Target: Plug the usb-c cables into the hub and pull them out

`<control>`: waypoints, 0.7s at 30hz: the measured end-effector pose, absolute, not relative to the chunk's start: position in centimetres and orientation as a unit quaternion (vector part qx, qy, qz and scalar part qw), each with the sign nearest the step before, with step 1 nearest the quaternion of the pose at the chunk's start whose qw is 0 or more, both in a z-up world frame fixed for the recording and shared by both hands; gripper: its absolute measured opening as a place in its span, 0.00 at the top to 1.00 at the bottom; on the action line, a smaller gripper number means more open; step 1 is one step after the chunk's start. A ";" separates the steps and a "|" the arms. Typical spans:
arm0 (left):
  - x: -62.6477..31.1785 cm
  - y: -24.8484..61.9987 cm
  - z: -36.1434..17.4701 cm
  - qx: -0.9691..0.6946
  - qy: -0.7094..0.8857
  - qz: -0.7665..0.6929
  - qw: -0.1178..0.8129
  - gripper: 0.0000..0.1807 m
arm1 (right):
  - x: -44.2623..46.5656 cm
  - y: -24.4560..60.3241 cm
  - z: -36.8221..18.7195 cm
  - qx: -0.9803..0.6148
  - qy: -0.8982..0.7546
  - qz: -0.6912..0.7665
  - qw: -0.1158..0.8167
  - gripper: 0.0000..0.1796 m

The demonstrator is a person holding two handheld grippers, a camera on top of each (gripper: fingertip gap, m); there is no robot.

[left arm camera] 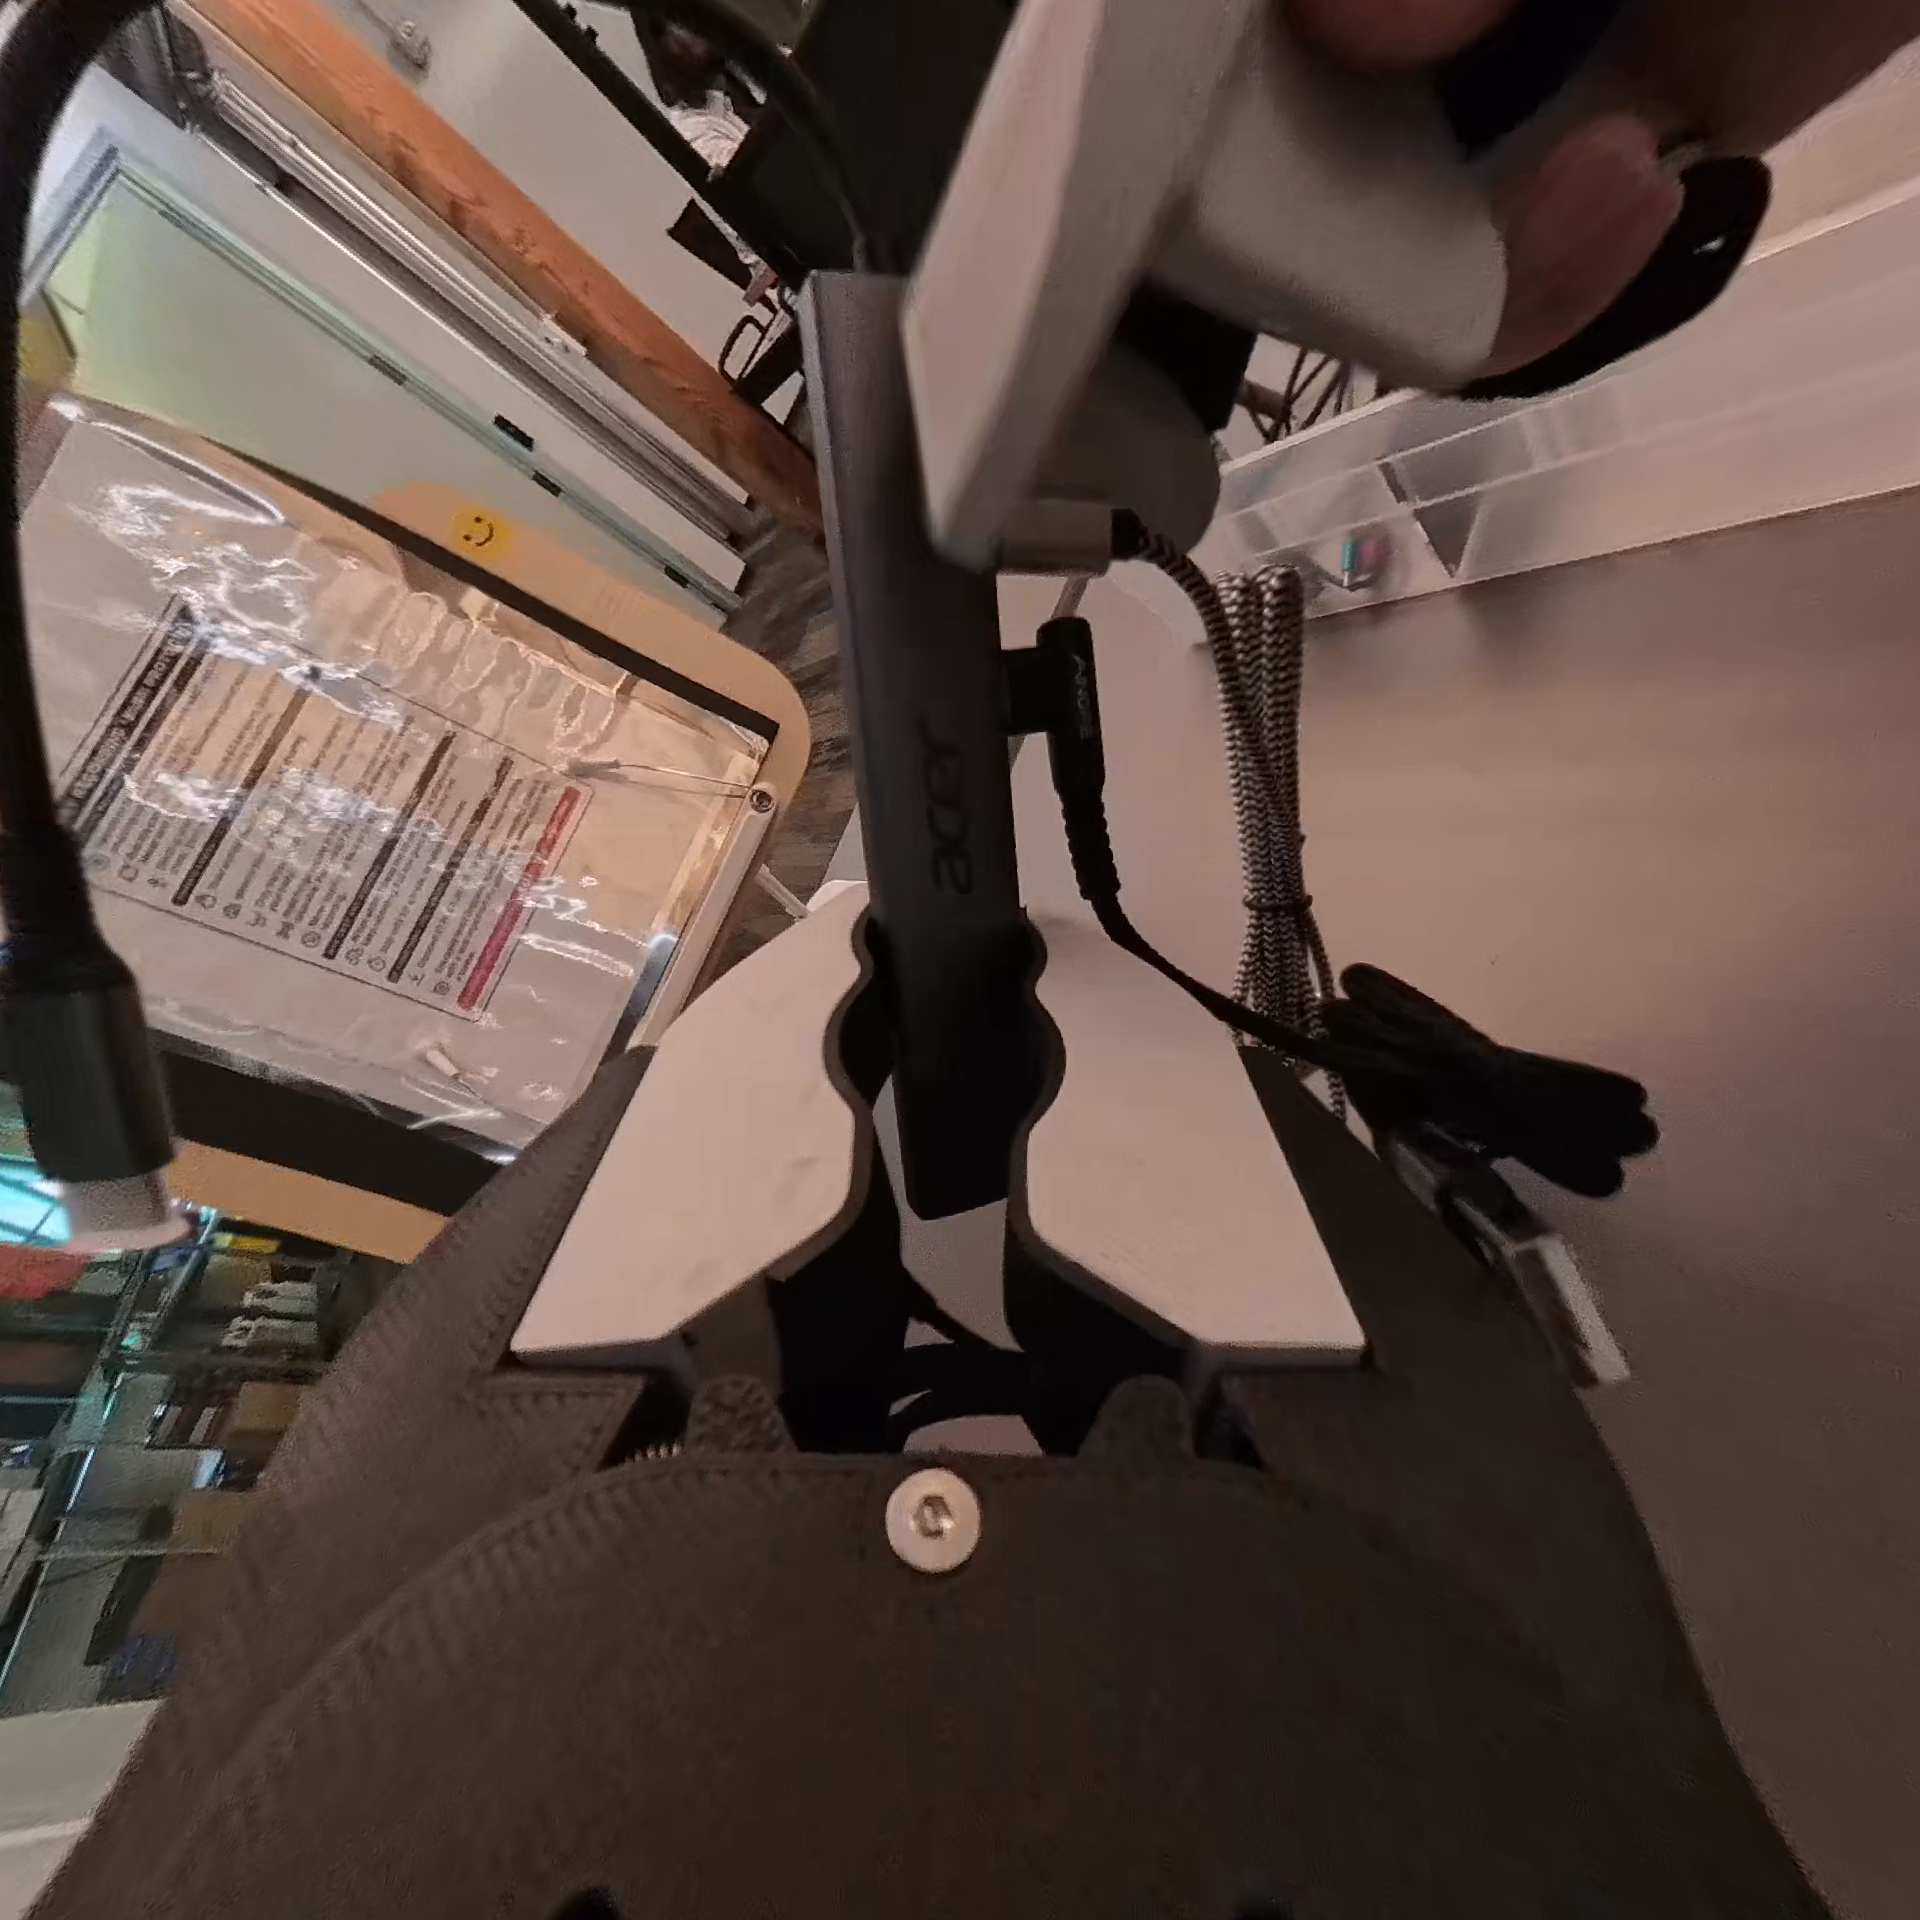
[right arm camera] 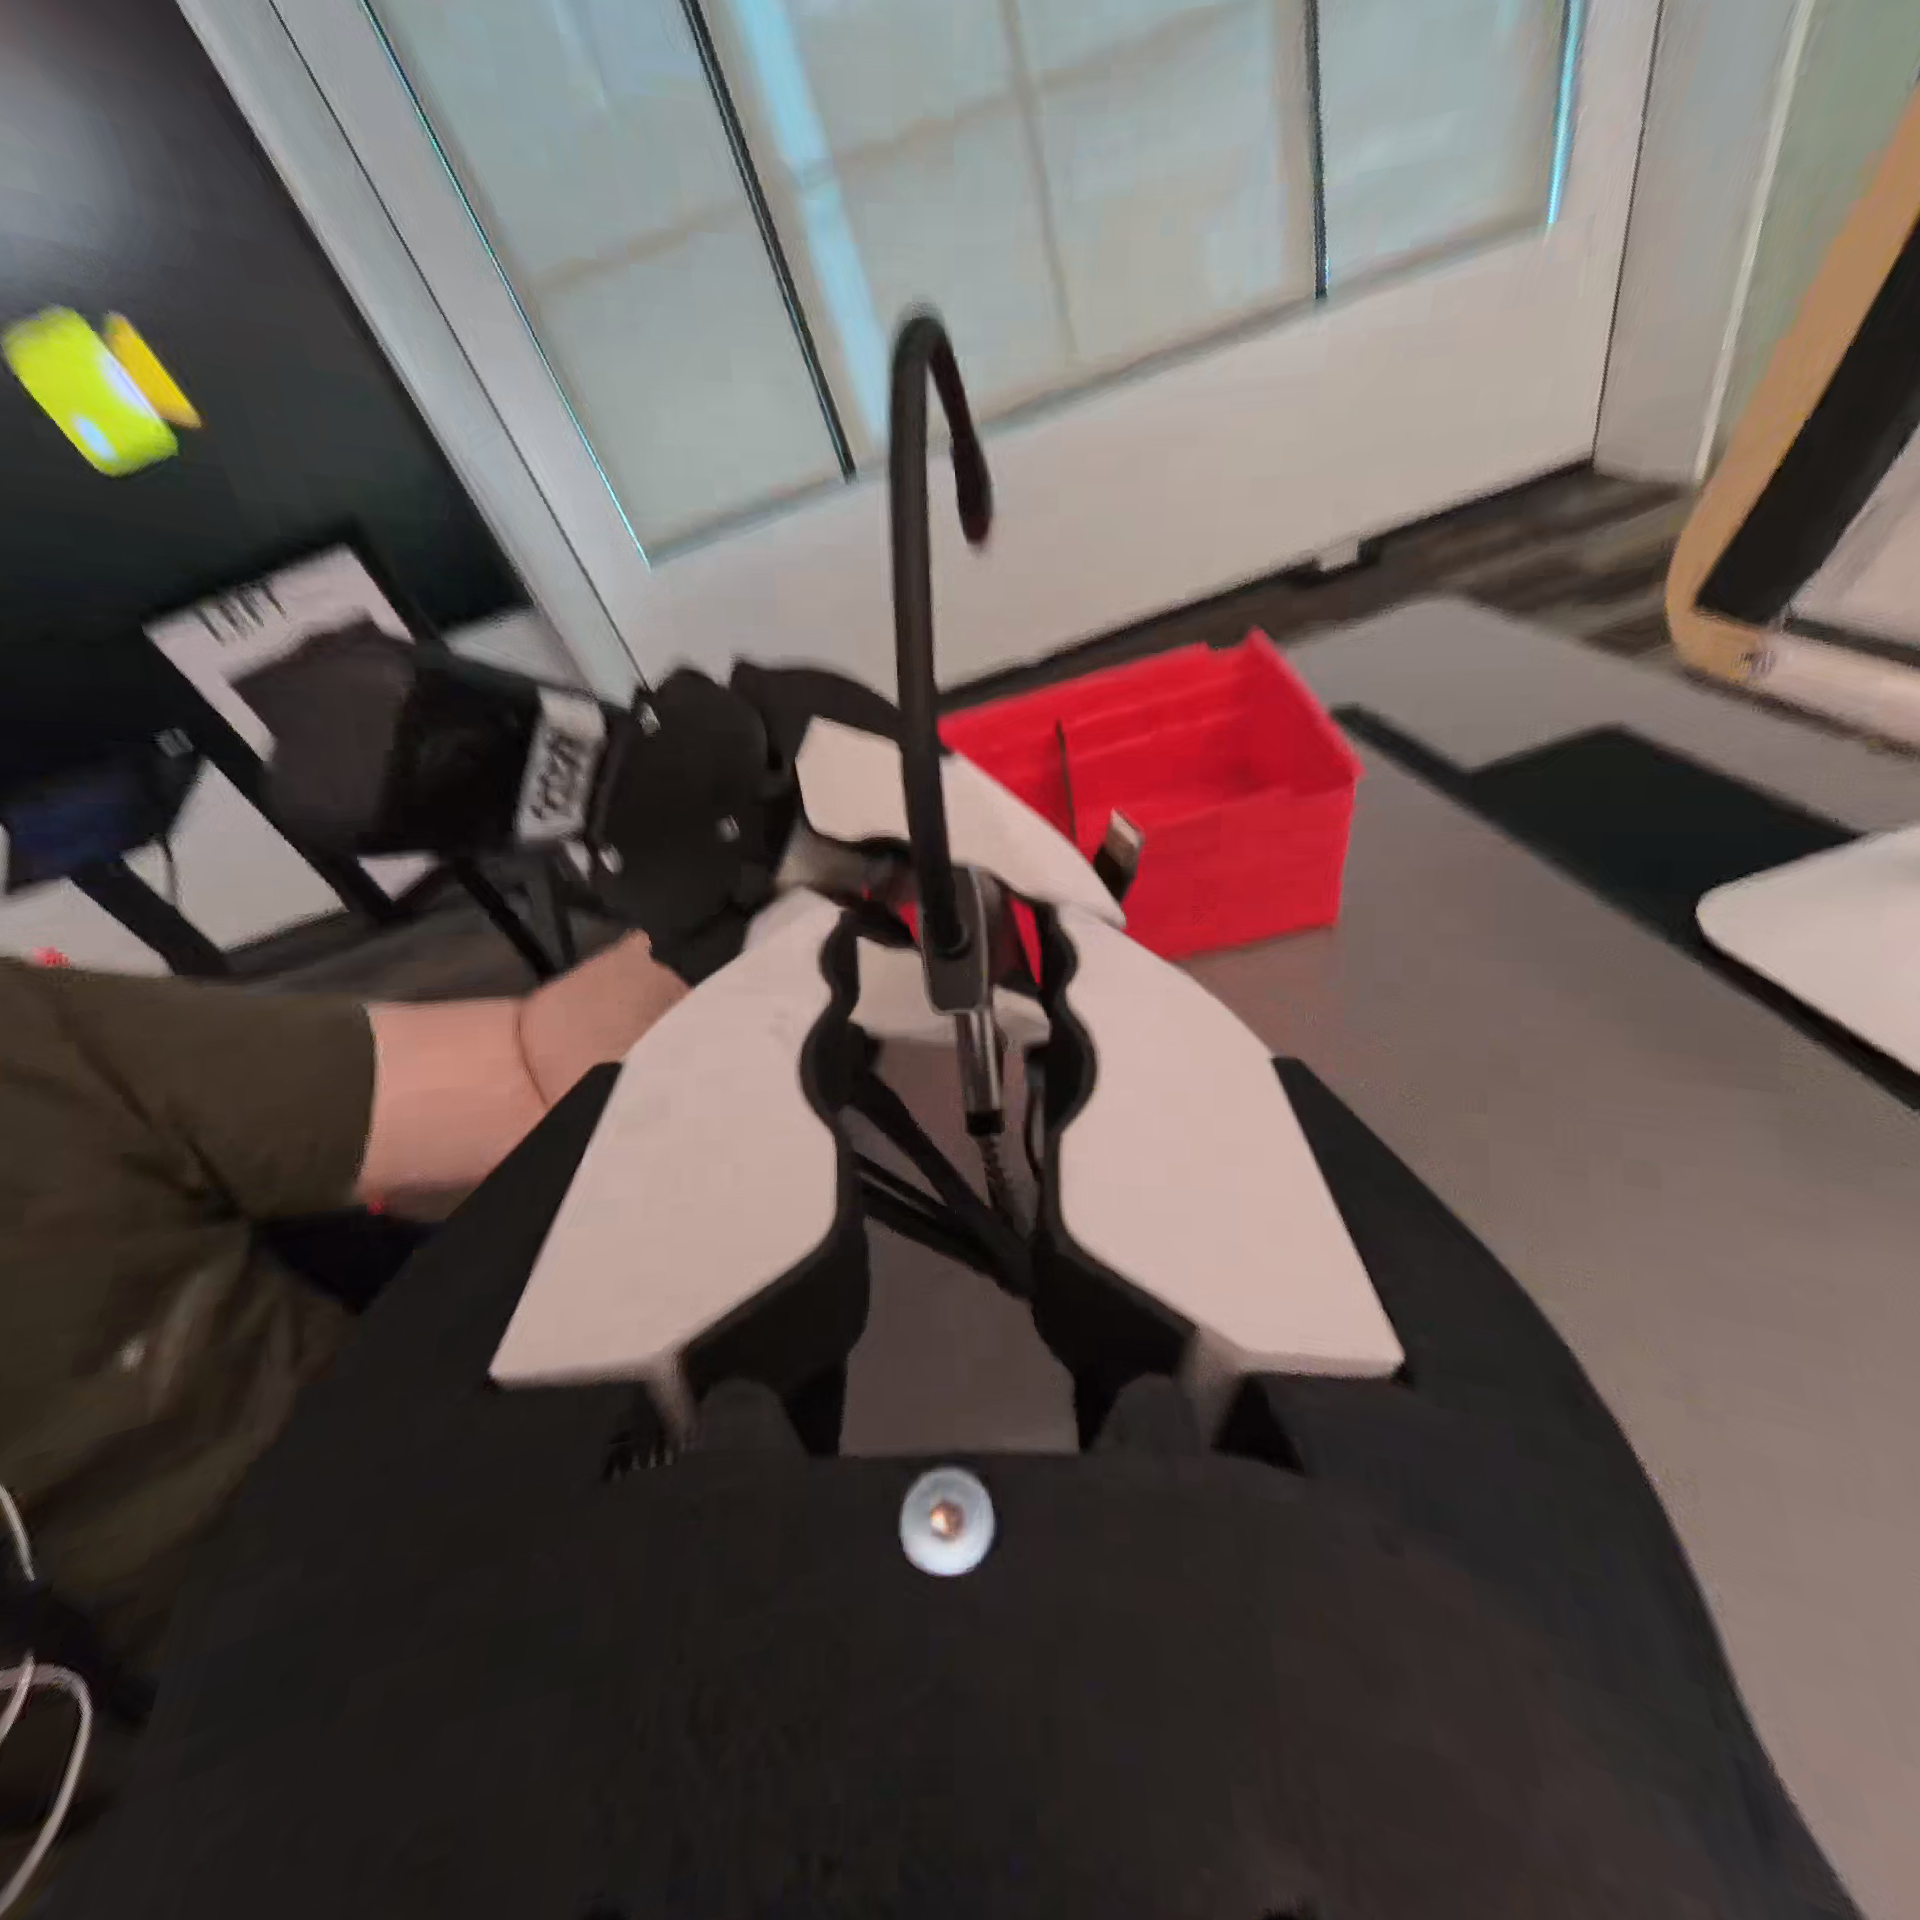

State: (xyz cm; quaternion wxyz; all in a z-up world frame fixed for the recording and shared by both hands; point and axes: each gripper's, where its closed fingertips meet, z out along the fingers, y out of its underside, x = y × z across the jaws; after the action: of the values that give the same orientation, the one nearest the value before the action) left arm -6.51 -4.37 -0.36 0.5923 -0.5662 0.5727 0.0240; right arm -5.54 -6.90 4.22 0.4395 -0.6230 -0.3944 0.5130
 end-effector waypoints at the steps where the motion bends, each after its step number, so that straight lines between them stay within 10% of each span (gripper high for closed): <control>1: -6.4 -4.5 -0.4 -0.566 0.576 0.018 0.589 0.89 | -5.5 -6.9 3.4 -0.635 -0.414 0.488 0.433 0.92; 21: -14.5 -5.1 7.9 -0.597 0.440 -0.093 0.664 0.63 | -3.1 -3.6 4.3 -0.633 -0.355 0.468 0.504 0.95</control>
State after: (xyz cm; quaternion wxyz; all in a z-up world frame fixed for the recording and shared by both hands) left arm -14.55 -5.10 7.95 0.6643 -0.5971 0.4399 -0.0929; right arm -3.11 -3.62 4.29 0.5041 -0.6331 -0.3549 0.4680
